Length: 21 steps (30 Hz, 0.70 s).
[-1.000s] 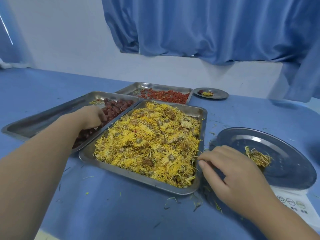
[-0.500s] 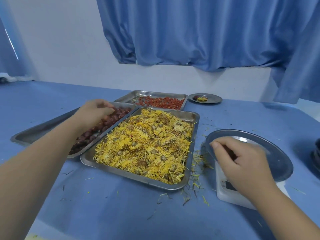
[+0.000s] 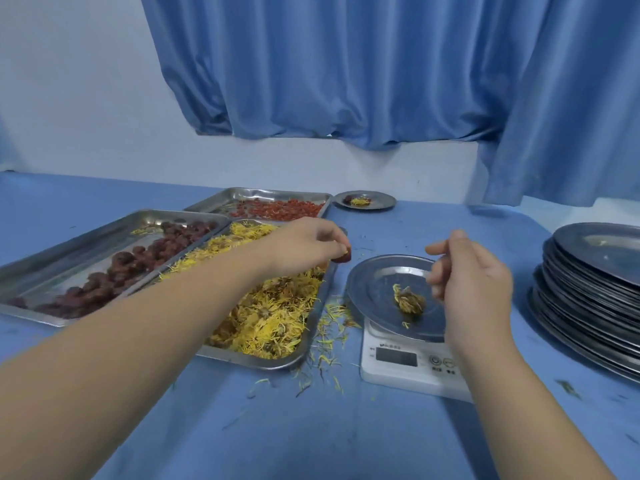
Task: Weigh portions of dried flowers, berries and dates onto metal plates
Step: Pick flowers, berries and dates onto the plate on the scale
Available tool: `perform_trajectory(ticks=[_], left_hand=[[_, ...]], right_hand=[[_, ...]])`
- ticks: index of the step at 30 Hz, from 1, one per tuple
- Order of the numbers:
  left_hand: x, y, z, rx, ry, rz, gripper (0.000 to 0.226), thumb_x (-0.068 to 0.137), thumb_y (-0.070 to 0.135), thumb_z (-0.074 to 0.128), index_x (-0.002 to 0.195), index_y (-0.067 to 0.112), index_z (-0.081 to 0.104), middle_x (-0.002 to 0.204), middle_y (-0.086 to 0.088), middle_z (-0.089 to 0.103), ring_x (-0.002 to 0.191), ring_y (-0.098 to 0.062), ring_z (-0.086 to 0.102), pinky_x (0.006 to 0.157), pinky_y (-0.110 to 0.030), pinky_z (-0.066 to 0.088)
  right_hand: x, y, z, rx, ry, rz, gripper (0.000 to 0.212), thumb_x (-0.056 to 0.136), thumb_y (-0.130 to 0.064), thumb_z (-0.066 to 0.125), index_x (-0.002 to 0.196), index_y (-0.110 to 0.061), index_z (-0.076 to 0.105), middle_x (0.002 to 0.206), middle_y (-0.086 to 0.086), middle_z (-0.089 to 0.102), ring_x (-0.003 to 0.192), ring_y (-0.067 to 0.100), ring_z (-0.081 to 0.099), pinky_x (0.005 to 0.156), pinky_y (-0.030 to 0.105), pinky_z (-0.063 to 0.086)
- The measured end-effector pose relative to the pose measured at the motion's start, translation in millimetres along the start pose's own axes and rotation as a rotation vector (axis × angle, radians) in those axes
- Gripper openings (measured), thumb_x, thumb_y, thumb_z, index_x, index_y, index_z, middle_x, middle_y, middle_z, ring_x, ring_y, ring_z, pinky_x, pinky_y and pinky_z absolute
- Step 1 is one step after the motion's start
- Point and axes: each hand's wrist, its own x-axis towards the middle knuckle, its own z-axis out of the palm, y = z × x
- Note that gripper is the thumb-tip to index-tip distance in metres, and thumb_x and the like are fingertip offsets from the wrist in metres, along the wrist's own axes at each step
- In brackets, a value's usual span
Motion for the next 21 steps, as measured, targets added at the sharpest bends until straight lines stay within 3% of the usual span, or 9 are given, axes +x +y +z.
perform_trajectory(ticks=[4, 8, 14, 19, 21], left_hand=[[17.5, 14.5, 28.4, 0.171, -0.085, 0.067, 0.011, 0.091, 0.038, 0.060, 0.097, 0.034, 0.068, 0.094, 0.014, 0.066, 0.088, -0.004, 0.060, 0.076, -0.022, 0.048], [33.7, 18.7, 39.3, 0.270, -0.157, 0.106, 0.013, 0.089, 0.045, 0.061, 0.097, 0.037, 0.066, 0.090, 0.014, 0.064, 0.083, -0.001, 0.057, 0.067, -0.022, 0.041], [54.5, 9.1, 20.7, 0.276, -0.189, 0.108, 0.016, 0.092, 0.041, 0.060, 0.103, 0.032, 0.067, 0.102, 0.008, 0.065, 0.096, -0.010, 0.060, 0.086, -0.033, 0.050], [72.8, -11.8, -12.3, 0.371, -0.116, 0.045, 0.017, 0.093, 0.035, 0.059, 0.106, 0.029, 0.068, 0.101, 0.011, 0.064, 0.092, -0.007, 0.057, 0.071, -0.018, 0.041], [80.1, -22.4, -27.7, 0.435, -0.063, 0.008, 0.016, 0.094, 0.036, 0.058, 0.104, 0.029, 0.067, 0.101, 0.011, 0.064, 0.093, -0.008, 0.057, 0.075, -0.024, 0.045]], right_hand=[[6.5, -2.4, -5.6, 0.122, 0.093, 0.077, 0.044, 0.097, -0.036, 0.046, 0.061, -0.018, 0.062, 0.043, -0.001, 0.047, 0.038, 0.011, 0.036, 0.037, 0.015, 0.031], [6.2, -1.9, -3.4, 0.145, 0.074, 0.104, 0.044, 0.097, -0.034, 0.046, 0.059, -0.017, 0.062, 0.042, 0.000, 0.046, 0.036, 0.010, 0.035, 0.036, 0.015, 0.029], [22.7, -3.8, 3.2, 0.150, -0.081, 0.182, 0.033, 0.096, -0.028, 0.049, 0.068, -0.017, 0.063, 0.046, 0.001, 0.047, 0.038, 0.012, 0.034, 0.036, 0.019, 0.026], [68.9, -12.8, 13.5, 0.012, -0.279, 0.237, 0.013, 0.090, -0.016, 0.052, 0.082, -0.014, 0.063, 0.048, 0.001, 0.051, 0.039, 0.013, 0.039, 0.036, 0.021, 0.029], [88.1, -13.4, 17.4, -0.068, -0.336, 0.231, 0.010, 0.089, -0.017, 0.055, 0.084, -0.014, 0.063, 0.050, 0.002, 0.054, 0.040, 0.013, 0.042, 0.037, 0.023, 0.031]])
